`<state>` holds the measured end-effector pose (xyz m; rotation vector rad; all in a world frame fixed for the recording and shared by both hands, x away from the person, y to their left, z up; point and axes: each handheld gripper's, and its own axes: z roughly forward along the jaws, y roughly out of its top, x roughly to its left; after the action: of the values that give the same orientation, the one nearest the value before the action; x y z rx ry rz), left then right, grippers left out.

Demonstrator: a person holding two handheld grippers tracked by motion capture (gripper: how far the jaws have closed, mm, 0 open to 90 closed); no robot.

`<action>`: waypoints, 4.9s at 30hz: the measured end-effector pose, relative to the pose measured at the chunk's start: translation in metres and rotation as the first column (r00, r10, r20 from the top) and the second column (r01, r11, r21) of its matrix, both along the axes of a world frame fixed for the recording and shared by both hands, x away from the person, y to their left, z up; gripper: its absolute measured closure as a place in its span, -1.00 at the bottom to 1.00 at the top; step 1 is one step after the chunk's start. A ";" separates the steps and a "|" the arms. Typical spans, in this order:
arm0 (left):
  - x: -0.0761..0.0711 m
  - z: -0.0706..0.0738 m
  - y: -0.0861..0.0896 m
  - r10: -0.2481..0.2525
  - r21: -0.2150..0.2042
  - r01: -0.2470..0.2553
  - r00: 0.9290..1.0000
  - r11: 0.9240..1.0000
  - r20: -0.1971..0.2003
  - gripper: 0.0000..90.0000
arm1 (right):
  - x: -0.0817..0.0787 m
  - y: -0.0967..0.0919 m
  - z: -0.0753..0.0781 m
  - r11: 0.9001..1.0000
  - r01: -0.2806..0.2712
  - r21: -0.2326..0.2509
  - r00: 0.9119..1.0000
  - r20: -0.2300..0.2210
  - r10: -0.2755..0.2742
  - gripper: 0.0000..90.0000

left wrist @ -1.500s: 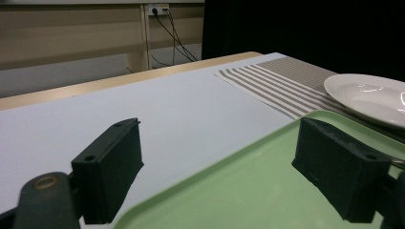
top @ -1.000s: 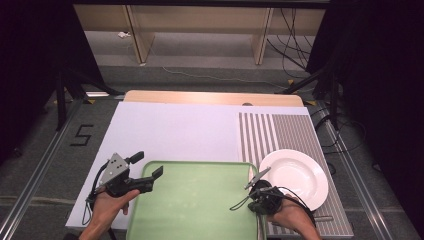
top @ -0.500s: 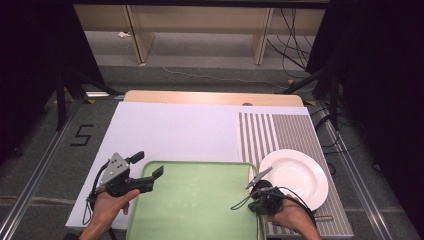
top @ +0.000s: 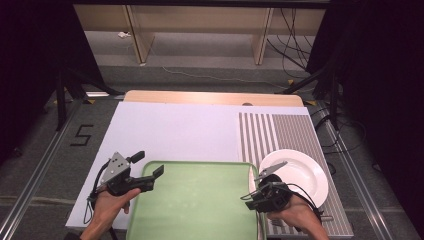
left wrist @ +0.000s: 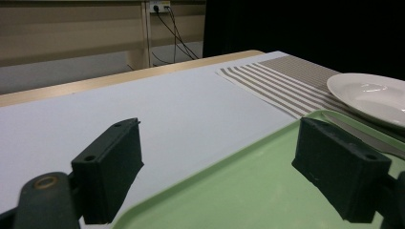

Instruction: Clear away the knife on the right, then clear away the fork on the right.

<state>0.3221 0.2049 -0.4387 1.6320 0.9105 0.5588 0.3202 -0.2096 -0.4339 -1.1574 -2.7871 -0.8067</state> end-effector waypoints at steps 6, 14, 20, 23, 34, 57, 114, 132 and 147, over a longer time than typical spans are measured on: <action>0.000 0.000 0.000 -0.011 -0.007 0.011 1.000 1.000 0.006 -0.65 | 0.001 -0.007 0.004 0.999 0.007 0.048 1.000 0.009 -0.007 -0.01; -0.001 0.001 0.000 -0.014 -0.012 0.014 1.000 1.000 0.005 -0.65 | 0.003 -0.017 0.006 0.994 0.065 0.091 0.998 0.015 -0.066 -0.27; -0.001 0.001 0.000 -0.014 -0.012 0.015 1.000 1.000 0.005 -0.65 | 0.001 -0.025 0.007 0.990 0.099 0.101 0.994 0.039 -0.103 -0.37; 0.001 0.000 -0.001 -0.015 -0.009 0.015 1.000 1.000 -0.001 -0.65 | -0.001 -0.032 0.010 0.989 0.108 0.096 0.993 0.031 -0.112 -0.37; 0.001 0.001 0.000 -0.018 -0.011 0.018 1.000 1.000 0.006 -0.65 | -0.015 -0.050 0.011 0.971 0.164 0.173 0.979 0.091 -0.182 -0.44; -0.001 0.001 0.000 -0.031 -0.029 0.031 1.000 0.999 -0.004 -0.65 | -0.050 -0.090 0.016 0.955 0.278 0.098 0.948 0.129 -0.290 -0.56; -0.001 0.001 -0.004 -0.047 -0.018 0.047 0.999 0.999 -0.002 -0.65 | -0.052 -0.138 -0.023 0.936 0.334 -0.107 0.940 -0.039 -0.340 -0.52; -0.001 0.001 -0.004 -0.048 -0.016 0.048 0.999 0.999 -0.004 -0.65 | -0.056 -0.109 -0.018 0.912 0.238 -0.336 0.968 0.001 -0.252 0.10; 0.000 0.000 -0.004 -0.045 -0.016 0.045 0.999 0.999 -0.007 -0.65 | -0.053 -0.098 -0.016 0.926 0.071 -0.372 0.997 -0.015 -0.082 0.75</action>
<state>0.3219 0.2006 -0.4387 1.6374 0.8790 0.5135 0.2673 -0.3081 -0.4504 -1.3176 -2.9676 -0.2600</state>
